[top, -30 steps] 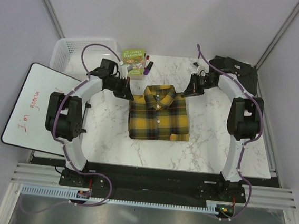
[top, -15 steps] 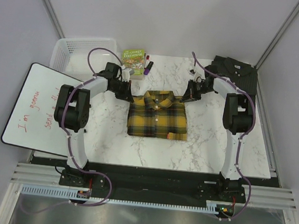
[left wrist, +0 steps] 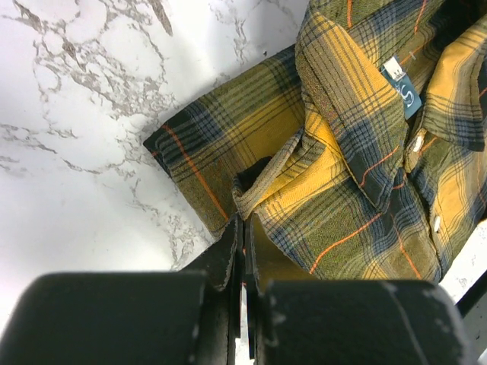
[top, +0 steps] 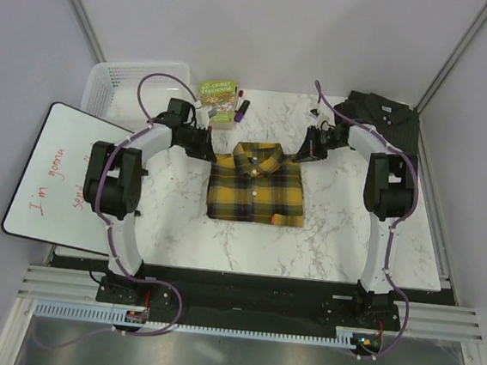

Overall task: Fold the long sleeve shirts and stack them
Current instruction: Fold the shirt

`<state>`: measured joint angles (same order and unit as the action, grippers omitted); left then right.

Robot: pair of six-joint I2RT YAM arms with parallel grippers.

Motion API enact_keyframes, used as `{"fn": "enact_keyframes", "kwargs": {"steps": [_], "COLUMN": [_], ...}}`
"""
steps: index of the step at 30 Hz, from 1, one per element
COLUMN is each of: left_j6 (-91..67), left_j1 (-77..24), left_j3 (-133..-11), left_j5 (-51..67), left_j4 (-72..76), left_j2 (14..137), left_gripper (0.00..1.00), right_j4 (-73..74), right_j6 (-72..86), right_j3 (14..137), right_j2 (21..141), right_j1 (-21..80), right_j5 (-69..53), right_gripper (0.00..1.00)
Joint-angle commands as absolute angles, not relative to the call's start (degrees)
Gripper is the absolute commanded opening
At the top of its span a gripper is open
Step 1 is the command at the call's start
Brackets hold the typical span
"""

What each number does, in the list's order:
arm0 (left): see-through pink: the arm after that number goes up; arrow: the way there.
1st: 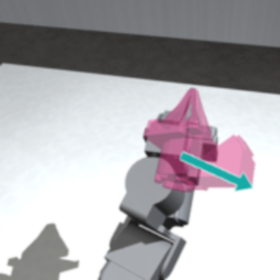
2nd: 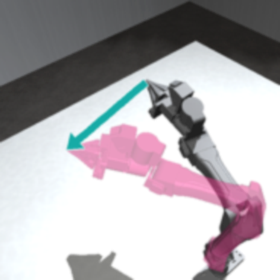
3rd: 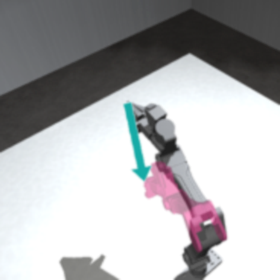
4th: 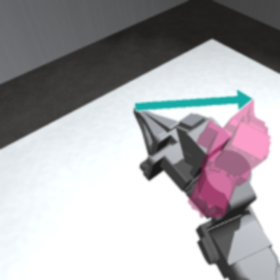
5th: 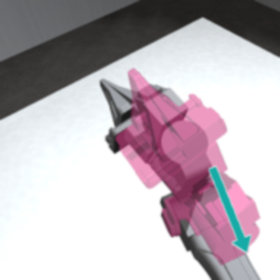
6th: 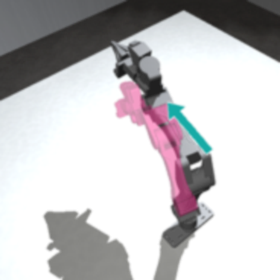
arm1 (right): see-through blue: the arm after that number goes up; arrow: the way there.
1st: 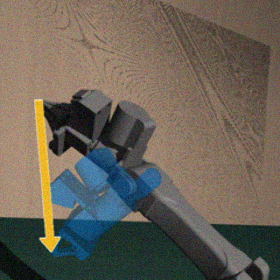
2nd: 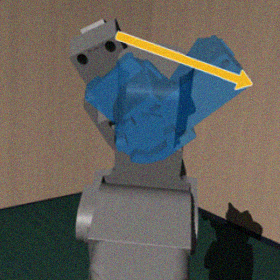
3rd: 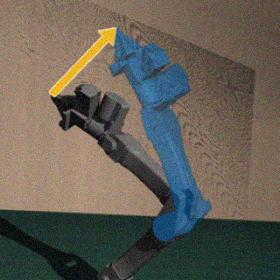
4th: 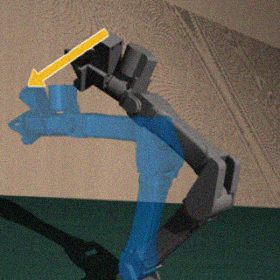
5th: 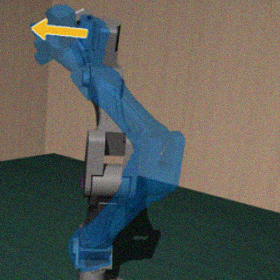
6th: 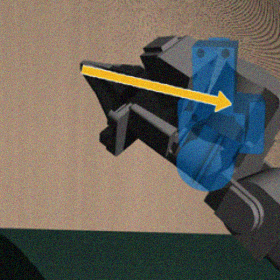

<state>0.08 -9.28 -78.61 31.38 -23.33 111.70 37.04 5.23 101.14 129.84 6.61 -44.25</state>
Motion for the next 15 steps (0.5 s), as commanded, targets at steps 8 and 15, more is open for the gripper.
{"fn": "enact_keyframes", "kwargs": {"steps": [8, 15], "left_j6": [3.7, -1.1], "left_j1": [-5.1, -5.8], "left_j3": [-79.9, -68.2], "left_j5": [30.2, 53.8], "left_j4": [-24.6, -24.5], "left_j2": [111.4, 90.2], "left_gripper": [0.37, 0.7], "right_j4": [38.9, 44.4], "right_j6": [1.5, -2.6], "right_j3": [104.6, 94.9], "right_j2": [128.4, 111.2], "right_j1": [4.8, 3.7], "right_j5": [-41.0, -48.0], "right_gripper": [0.35, 0.7]}}
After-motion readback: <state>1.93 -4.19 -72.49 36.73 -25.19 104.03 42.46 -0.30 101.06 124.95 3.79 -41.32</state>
